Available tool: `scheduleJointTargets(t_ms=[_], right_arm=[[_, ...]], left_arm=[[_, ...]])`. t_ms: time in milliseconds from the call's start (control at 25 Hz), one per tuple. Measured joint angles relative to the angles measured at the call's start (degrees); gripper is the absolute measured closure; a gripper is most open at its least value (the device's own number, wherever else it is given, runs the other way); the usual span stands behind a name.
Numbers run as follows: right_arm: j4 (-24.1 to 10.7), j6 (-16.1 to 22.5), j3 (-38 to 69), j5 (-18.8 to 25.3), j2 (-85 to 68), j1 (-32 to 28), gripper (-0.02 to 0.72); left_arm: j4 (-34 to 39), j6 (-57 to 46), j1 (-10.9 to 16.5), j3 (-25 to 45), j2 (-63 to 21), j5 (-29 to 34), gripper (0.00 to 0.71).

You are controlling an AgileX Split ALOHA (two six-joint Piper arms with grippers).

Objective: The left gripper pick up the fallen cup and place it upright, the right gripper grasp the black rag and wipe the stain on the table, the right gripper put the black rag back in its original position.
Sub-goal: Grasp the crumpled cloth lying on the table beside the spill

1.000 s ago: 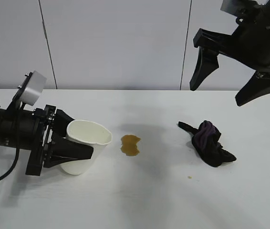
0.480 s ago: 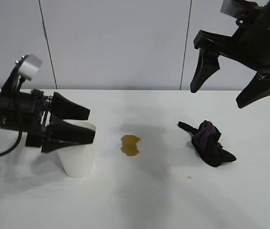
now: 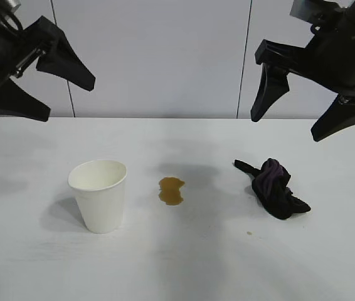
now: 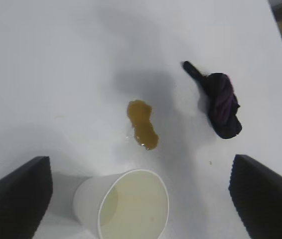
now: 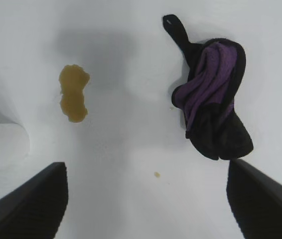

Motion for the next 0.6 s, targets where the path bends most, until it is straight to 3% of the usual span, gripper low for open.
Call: scheduleJointTargets(t_ms=[80, 160, 400, 600], right_arm=[[-1.11, 0.00, 0.00, -1.07, 0.00, 0.00, 0.102], [-3.78, 0.92, 0.00, -1.89, 0.26, 0.00, 0.102], [-13.60, 7.84, -0.06, -2.65, 5.90, 0.00, 0.102], [-15.04, 9.07, -3.69, -4.17, 13.25, 0.00, 0.108]], left_arm=[[8.00, -9.68, -0.19, -2.39, 0.05, 1.33, 0.017], [10.97, -14.09, -0.19, -3.68, 0.05, 2.22, 0.017], [12.33, -16.18, -0.19, -3.97, 0.05, 3.80, 0.017], [12.38, -16.31, -0.19, -3.97, 0.05, 3.74, 0.017]])
